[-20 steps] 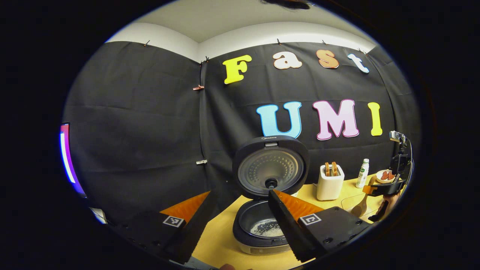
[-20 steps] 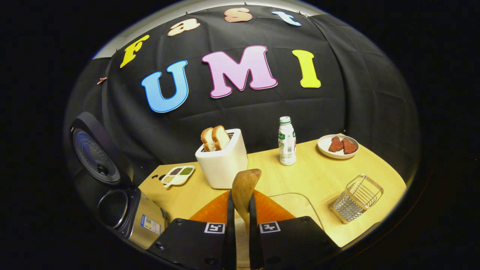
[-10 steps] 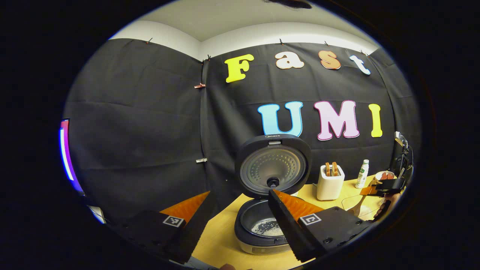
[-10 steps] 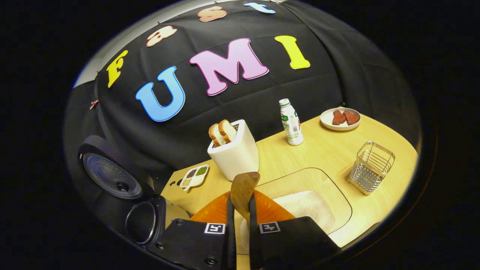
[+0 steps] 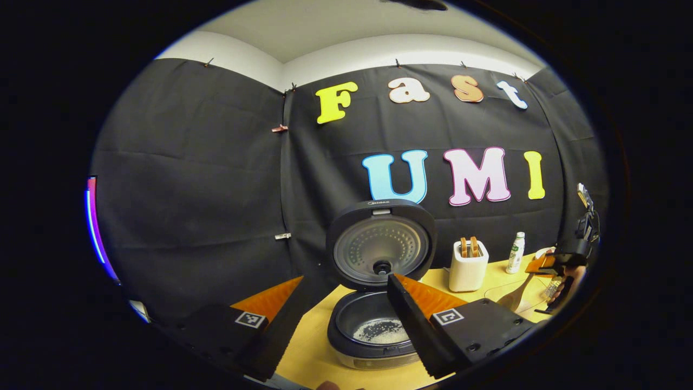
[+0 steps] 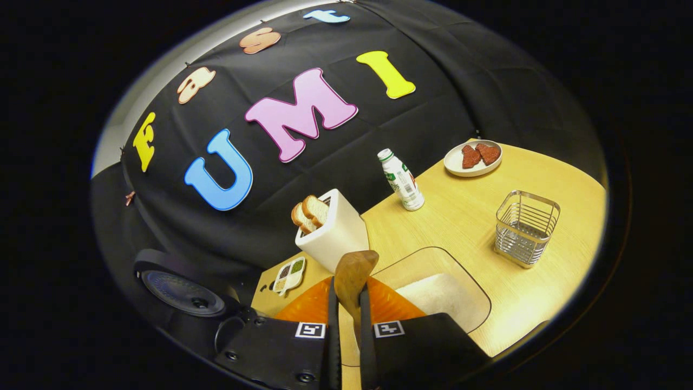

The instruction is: Close the left gripper, press the button to open the rice cooker; take a wooden spoon from the chopstick holder with the right hand, scoop a spoonful of rice and pour it into the rice cooker, then put the wooden spoon back into the chopstick holder.

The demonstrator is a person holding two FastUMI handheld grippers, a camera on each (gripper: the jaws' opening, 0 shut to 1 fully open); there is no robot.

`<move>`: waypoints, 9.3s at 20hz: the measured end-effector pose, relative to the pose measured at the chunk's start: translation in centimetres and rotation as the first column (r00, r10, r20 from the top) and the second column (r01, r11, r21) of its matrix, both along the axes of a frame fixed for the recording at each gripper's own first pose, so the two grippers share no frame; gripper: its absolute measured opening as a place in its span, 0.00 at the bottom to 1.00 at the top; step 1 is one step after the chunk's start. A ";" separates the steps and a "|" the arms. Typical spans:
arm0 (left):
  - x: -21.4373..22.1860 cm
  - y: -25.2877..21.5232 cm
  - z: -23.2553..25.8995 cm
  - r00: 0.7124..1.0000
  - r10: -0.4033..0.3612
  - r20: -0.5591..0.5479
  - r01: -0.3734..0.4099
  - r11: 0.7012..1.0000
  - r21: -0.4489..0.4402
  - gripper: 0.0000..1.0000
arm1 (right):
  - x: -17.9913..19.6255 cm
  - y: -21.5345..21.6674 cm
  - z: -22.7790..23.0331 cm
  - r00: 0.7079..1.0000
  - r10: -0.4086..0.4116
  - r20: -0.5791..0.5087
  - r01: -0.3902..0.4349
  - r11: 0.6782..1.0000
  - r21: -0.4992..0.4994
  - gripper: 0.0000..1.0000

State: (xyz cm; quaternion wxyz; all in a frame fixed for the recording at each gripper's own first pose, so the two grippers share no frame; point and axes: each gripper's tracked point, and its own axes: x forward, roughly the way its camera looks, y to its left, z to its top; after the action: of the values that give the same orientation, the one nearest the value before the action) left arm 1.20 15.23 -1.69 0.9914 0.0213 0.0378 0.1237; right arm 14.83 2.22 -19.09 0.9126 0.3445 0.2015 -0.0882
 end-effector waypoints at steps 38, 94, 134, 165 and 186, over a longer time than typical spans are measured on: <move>-2.7 4.4 -1.4 0.998 0.056 -0.003 -0.056 0.996 -0.068 0.96 | -1.9 28.9 13.2 0.723 0.655 0.220 -0.538 0.733 -0.416 0.18; -0.2 -17.3 2.5 0.999 -0.043 0.020 0.043 0.999 0.015 0.96 | -2.1 -24.2 0.3 0.999 0.040 0.018 -0.030 0.919 -0.394 0.18; 8.3 -7.7 10.1 0.972 -0.135 0.190 0.128 0.991 0.048 0.96 | -4.7 -10.6 11.3 0.973 0.177 0.151 -0.067 0.835 -0.546 0.35; 24.0 -1.9 6.9 0.992 -0.099 -0.076 0.096 0.995 -0.034 0.98 | -4.4 -6.7 14.4 0.951 0.224 0.212 -0.045 0.780 -0.624 0.48; 8.7 -4.4 -3.6 0.998 -0.008 -0.060 0.004 0.998 -0.062 0.99 | -7.4 -4.5 13.8 0.936 0.287 0.205 -0.105 0.781 -0.615 0.48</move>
State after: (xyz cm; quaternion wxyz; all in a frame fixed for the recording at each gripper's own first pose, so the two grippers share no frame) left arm 9.93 10.88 -5.25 0.9903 -0.0054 0.0712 0.1190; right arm 7.39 -2.27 -5.29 0.9976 0.0268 0.0641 0.0002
